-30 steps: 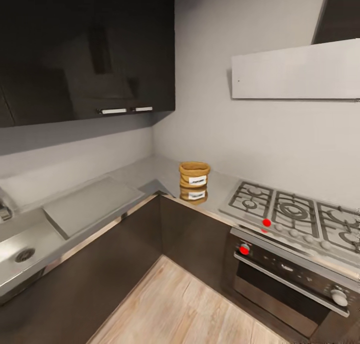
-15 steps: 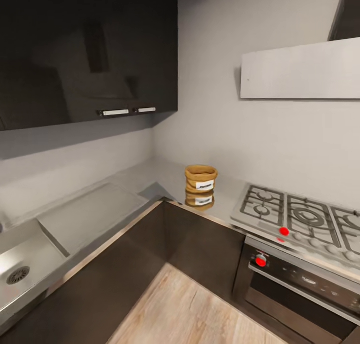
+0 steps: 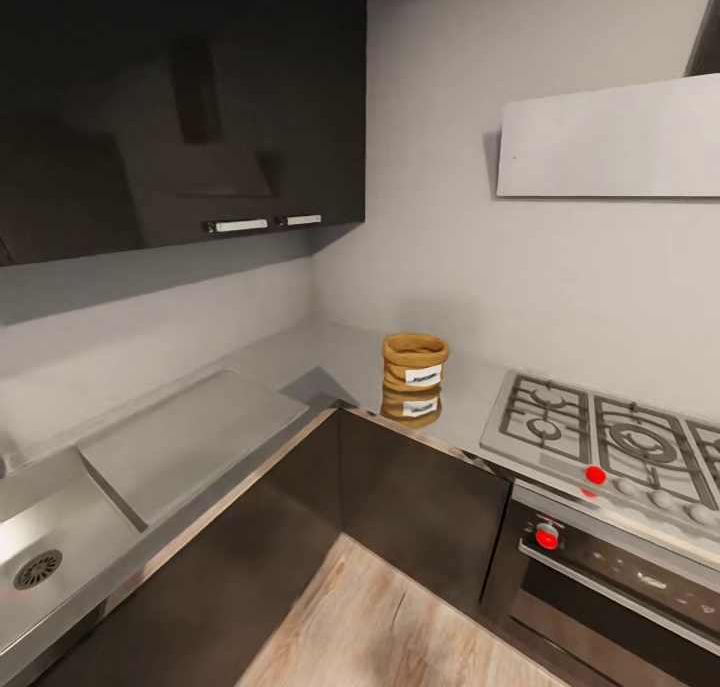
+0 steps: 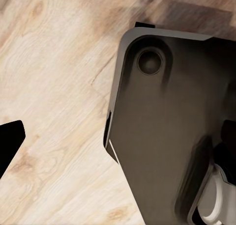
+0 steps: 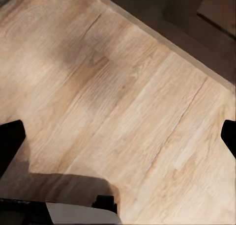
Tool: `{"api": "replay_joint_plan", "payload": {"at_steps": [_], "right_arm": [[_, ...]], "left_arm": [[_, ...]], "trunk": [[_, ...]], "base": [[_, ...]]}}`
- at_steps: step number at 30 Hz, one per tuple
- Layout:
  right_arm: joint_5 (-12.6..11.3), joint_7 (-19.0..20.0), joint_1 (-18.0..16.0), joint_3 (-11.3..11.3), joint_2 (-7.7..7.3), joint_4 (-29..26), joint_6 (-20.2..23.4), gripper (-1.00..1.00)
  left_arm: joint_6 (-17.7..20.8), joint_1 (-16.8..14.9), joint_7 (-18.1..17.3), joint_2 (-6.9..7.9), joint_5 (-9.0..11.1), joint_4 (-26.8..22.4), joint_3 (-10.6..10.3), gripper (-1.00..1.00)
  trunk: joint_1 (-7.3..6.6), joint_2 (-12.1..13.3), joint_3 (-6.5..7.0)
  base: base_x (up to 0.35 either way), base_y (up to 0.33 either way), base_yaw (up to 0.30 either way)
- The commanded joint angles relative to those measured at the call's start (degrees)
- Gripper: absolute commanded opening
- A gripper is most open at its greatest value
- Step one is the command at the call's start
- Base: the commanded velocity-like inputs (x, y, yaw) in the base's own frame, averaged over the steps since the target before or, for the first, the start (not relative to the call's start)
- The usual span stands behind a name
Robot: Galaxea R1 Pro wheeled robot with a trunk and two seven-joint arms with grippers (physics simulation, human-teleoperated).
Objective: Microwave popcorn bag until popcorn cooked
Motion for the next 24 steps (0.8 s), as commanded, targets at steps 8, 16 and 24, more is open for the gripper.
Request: {"api": "replay_joint_plan", "payload": {"at_steps": [8, 16, 24], "right_arm": [[-0.12, 0.05, 0.0, -0.21, -0.02, -39.62, 4.93, 1.0], [-0.16, -4.38, -5.79, -0.41, -0.03, -64.71, 22.41, 1.0], [-0.2, -13.6, -29.69, -0.43, -0.03, -65.6, 46.05, 1.0]], "left_arm": [[-0.01, -0.04, 0.05, -0.1, 0.09, -0.02, 0.19, 1.0], [0.16, -0.04, 0.09, -0.13, 0.09, -0.02, 0.12, 1.0], [0.29, -0.04, 0.11, -0.15, 0.09, -0.02, 0.2, 1.0]], "trunk": [[0.02, -0.11, -0.13], [0.02, -0.11, -0.13], [0.02, -0.11, -0.13]], "base": [[0.0, 0.0, 0.0], [0.0, 0.0, 0.0], [0.0, 0.0, 0.0]]}}
